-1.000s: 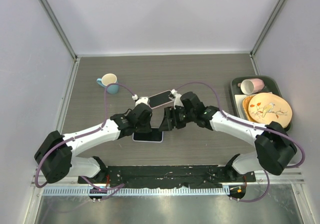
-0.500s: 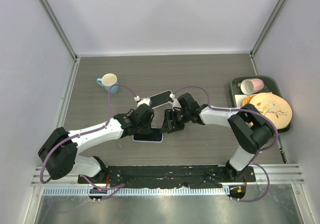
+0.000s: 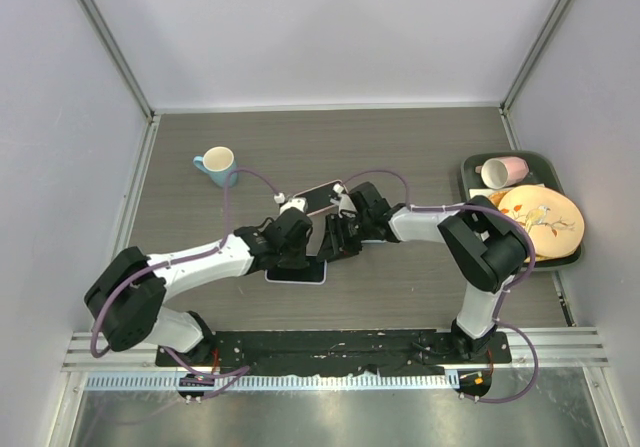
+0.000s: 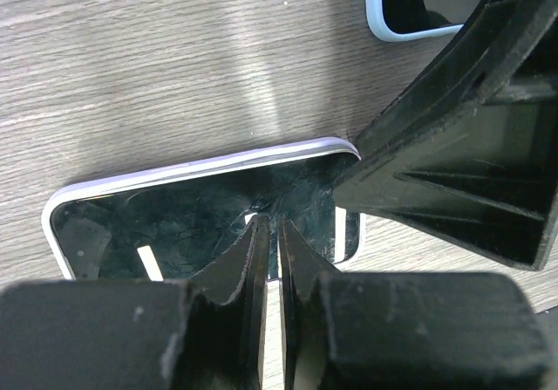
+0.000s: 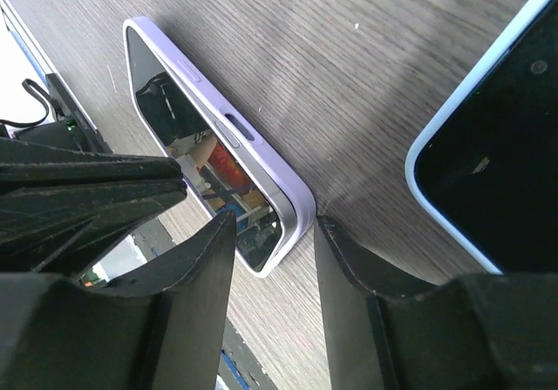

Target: Put the phone into the phone case

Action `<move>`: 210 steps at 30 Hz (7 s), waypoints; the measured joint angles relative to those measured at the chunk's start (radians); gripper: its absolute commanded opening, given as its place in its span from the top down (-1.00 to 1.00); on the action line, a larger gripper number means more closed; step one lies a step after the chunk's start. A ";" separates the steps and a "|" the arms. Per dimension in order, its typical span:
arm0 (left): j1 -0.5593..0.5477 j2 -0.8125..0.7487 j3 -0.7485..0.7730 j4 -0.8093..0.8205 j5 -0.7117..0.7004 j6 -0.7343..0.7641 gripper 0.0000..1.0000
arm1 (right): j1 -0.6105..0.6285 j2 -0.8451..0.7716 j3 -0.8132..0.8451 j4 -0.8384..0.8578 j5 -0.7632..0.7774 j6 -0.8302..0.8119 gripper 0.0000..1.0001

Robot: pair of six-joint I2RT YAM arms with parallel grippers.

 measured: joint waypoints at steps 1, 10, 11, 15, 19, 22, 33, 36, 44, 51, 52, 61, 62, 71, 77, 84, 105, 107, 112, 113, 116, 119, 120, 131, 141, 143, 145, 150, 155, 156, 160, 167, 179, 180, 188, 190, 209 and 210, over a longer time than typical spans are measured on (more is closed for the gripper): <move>-0.001 0.005 0.001 0.001 0.003 0.000 0.77 | 0.000 0.006 0.006 -0.004 0.003 -0.001 0.12; -0.013 0.081 0.018 0.019 0.024 0.000 0.81 | 0.000 0.020 0.060 -0.098 0.065 -0.042 0.33; -0.014 0.085 0.018 0.022 0.026 0.000 0.81 | 0.000 0.020 0.061 -0.102 0.068 -0.046 0.34; -0.019 0.103 0.032 0.034 0.035 0.000 0.84 | 0.000 0.026 0.065 -0.106 0.062 -0.050 0.36; -0.021 0.118 0.045 0.038 0.040 0.000 0.86 | 0.000 0.033 0.069 -0.109 0.055 -0.053 0.37; -0.022 0.121 0.047 0.041 0.040 0.000 0.87 | 0.000 0.040 0.076 -0.116 0.045 -0.055 0.38; -0.024 0.175 0.103 0.032 0.040 -0.011 0.88 | 0.000 0.052 0.109 -0.179 0.064 -0.087 0.38; -0.026 0.197 0.124 0.017 0.042 -0.014 0.88 | 0.004 0.052 0.118 -0.198 0.089 -0.089 0.38; -0.026 0.231 0.159 -0.013 0.049 -0.031 0.88 | 0.026 0.055 0.156 -0.266 0.157 -0.092 0.41; -0.025 0.240 0.164 -0.016 0.052 -0.035 0.88 | 0.071 0.056 0.192 -0.321 0.245 -0.088 0.60; -0.025 0.240 0.164 -0.016 0.053 -0.035 0.87 | 0.079 0.056 0.198 -0.331 0.261 -0.087 0.60; -0.025 0.241 0.171 -0.031 0.048 -0.037 0.82 | 0.105 0.045 0.217 -0.364 0.335 -0.086 0.56; -0.025 0.241 0.172 -0.034 0.047 -0.036 0.81 | 0.105 0.044 0.217 -0.364 0.335 -0.086 0.55; -0.026 0.191 0.166 -0.071 -0.009 -0.031 0.64 | 0.112 0.024 0.215 -0.375 0.383 -0.086 0.35; -0.026 -0.013 0.114 -0.079 -0.087 -0.031 0.10 | 0.113 -0.025 0.181 -0.393 0.450 -0.083 0.03; 0.060 -0.259 -0.017 -0.073 -0.085 -0.035 -0.40 | 0.076 -0.200 0.102 -0.377 0.477 -0.051 -0.33; 0.380 -0.358 -0.264 -0.031 0.221 -0.087 -0.29 | 0.013 -0.314 -0.034 -0.269 0.306 0.007 -0.27; 0.381 -0.330 -0.270 -0.027 0.220 -0.089 -0.26 | 0.015 -0.271 -0.040 -0.245 0.275 0.023 -0.24; 0.388 -0.237 -0.277 0.012 0.224 -0.095 0.00 | 0.051 -0.157 -0.039 -0.203 0.235 0.039 -0.15; 0.388 -0.225 -0.277 0.037 0.230 -0.094 0.05 | 0.060 -0.140 -0.035 -0.193 0.217 0.045 -0.05; 0.388 -0.185 -0.277 0.096 0.258 -0.100 0.12 | 0.077 -0.113 -0.027 -0.155 0.201 0.060 0.02; 0.386 -0.146 -0.275 0.161 0.285 -0.115 0.16 | 0.083 -0.097 -0.027 -0.129 0.185 0.079 0.03; 0.384 -0.135 -0.270 0.175 0.285 -0.119 0.16 | 0.083 -0.097 -0.027 -0.129 0.186 0.083 0.03; 0.228 0.113 -0.075 0.243 0.223 -0.138 0.16 | -0.071 -0.209 -0.123 -0.156 0.240 0.100 0.00; 0.188 0.298 0.105 0.277 0.229 -0.138 0.15 | -0.195 -0.241 -0.138 -0.202 0.264 0.062 -0.03; 0.188 0.327 0.136 0.279 0.228 -0.135 0.15 | -0.208 -0.241 -0.135 -0.209 0.263 0.056 -0.03; 0.188 0.356 0.170 0.280 0.228 -0.132 0.14 | -0.219 -0.241 -0.131 -0.218 0.266 0.050 -0.04; 0.188 0.425 0.253 0.285 0.229 -0.126 0.11 | -0.246 -0.241 -0.121 -0.233 0.269 0.040 -0.12; 0.188 0.448 0.281 0.291 0.229 -0.114 -0.01 | -0.251 -0.244 -0.114 -0.239 0.271 0.028 -0.50; 0.187 0.446 0.281 0.292 0.230 -0.113 -0.08 | -0.249 -0.247 -0.114 -0.236 0.269 0.024 -0.59; 0.173 0.406 0.242 0.300 0.224 -0.103 -0.26 | -0.246 -0.283 -0.129 -0.204 0.274 0.014 -0.84; 0.145 0.089 -0.019 0.272 0.143 -0.111 -0.63 | -0.246 -0.483 -0.167 -0.195 0.317 -0.010 -0.93; 0.151 -0.566 -0.239 0.302 0.079 -0.115 -0.99 | -0.246 -0.862 -0.175 -0.190 0.306 -0.011 -0.99; 0.151 -0.598 -0.243 0.292 0.071 -0.109 -1.00 | -0.246 -0.887 -0.179 -0.182 0.297 -0.010 -0.99; 0.152 -0.663 -0.230 0.148 -0.017 -0.055 -0.99 | -0.246 -0.951 -0.206 -0.158 0.264 -0.008 -0.99; 0.152 -0.660 -0.210 0.089 -0.052 -0.038 -1.00 | -0.246 -0.952 -0.210 -0.163 0.265 -0.008 -0.99; 0.152 -0.632 -0.072 -0.259 -0.371 0.015 -0.99 | -0.246 -0.998 -0.213 -0.165 0.269 -0.035 -0.99; 0.152 -0.632 -0.071 -0.272 -0.383 0.013 -0.99 | -0.246 -1.001 -0.213 -0.165 0.269 -0.036 -0.99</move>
